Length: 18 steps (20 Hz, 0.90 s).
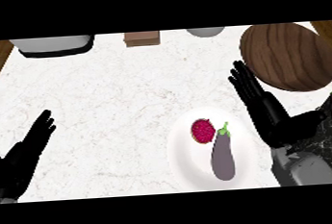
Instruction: Pick the cupcake from the plate and place it in the bowl
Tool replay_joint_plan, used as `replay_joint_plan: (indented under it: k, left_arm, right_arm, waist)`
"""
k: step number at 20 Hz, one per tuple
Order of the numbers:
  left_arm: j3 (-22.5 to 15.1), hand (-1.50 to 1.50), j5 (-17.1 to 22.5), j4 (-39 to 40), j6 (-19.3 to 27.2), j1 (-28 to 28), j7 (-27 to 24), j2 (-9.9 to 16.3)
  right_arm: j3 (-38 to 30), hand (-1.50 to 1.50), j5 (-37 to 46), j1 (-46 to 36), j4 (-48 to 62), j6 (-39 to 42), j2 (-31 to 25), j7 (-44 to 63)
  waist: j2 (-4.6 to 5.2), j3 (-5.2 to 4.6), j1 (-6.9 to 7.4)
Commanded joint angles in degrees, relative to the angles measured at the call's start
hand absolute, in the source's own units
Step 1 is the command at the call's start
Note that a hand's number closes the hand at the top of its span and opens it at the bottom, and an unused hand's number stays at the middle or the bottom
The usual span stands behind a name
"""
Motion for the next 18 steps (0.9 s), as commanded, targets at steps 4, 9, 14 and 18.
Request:
replay_joint_plan:
  k: [4,9,14,18]
  left_arm:
    - [-3.0,0.00,2.6,-4.0,-0.2,-5.9,2.1,-6.5]
    - [-4.1,0.00,5.5,-3.8,-1.0,-4.4,-0.5,-11.0]
    - [-6.9,0.00,4.9,-3.2,-2.7,-8.3,-0.1,-13.5]
    - [-5.5,0.00,5.1,-0.4,-1.3,-11.6,1.3,-14.5]
  right_arm:
    - [3.1,1.50,18.3,3.5,-4.9,-12.3,-4.4,-0.7]
    - [-3.7,-1.50,29.3,10.8,-1.9,-31.8,-3.5,3.4]
    - [14.2,-1.50,51.5,16.4,-4.7,-38.2,1.0,2.0]
    - [16.2,-1.50,66.6,18.3,-3.0,-33.2,-1.0,15.2]
  waist:
    - [-0.62,-1.86,-2.49]
    - [-1.03,-2.03,-6.21]
    - [-0.27,-1.89,-1.03]
    - [-0.21,-2.26,-2.42]
